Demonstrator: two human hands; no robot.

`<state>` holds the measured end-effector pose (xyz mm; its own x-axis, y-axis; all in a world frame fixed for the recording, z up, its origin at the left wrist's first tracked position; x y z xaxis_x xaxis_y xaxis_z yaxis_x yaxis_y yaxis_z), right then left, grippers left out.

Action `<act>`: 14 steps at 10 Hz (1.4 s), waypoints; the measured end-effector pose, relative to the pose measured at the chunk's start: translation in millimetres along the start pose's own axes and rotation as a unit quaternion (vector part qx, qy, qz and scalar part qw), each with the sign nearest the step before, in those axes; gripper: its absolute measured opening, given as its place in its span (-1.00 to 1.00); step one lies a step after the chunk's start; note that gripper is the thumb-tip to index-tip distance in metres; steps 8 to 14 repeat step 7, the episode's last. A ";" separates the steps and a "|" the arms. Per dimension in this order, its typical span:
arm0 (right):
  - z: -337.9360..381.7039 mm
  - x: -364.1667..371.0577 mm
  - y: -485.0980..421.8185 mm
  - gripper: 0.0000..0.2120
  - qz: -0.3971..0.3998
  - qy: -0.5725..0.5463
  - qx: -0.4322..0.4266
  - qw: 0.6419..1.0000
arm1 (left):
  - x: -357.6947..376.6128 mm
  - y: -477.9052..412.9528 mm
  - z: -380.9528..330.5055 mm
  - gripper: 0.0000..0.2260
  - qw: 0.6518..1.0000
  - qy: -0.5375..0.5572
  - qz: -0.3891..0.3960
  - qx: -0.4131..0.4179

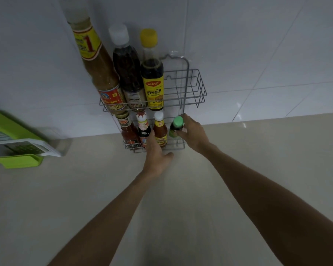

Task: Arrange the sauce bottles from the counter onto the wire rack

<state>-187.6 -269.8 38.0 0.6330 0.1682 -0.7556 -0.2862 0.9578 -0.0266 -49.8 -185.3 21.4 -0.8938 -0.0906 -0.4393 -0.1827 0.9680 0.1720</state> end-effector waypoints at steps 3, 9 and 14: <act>-6.1 23.8 0.7 -0.29 0.095 0.045 0.039 0.994 | -3.8 -3.3 9.8 -0.13 1.000 0.022 0.014 -0.004; 29.6 -35.3 119.8 -0.35 0.029 0.123 0.036 0.991 | -54.2 75.4 -28.7 -0.35 0.963 -0.263 0.058 -0.030; 29.6 -35.3 119.8 -0.35 0.029 0.123 0.036 0.991 | -54.2 75.4 -28.7 -0.35 0.963 -0.263 0.058 -0.030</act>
Point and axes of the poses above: each hand's wrist, its own y-axis away from the middle knuckle, its own x-axis out of the palm, z = x × y, the point moved 1 cm from there along -y, towards the middle knuckle, and after that the axes turned 3 degrees about y, right-handed, at the moved point
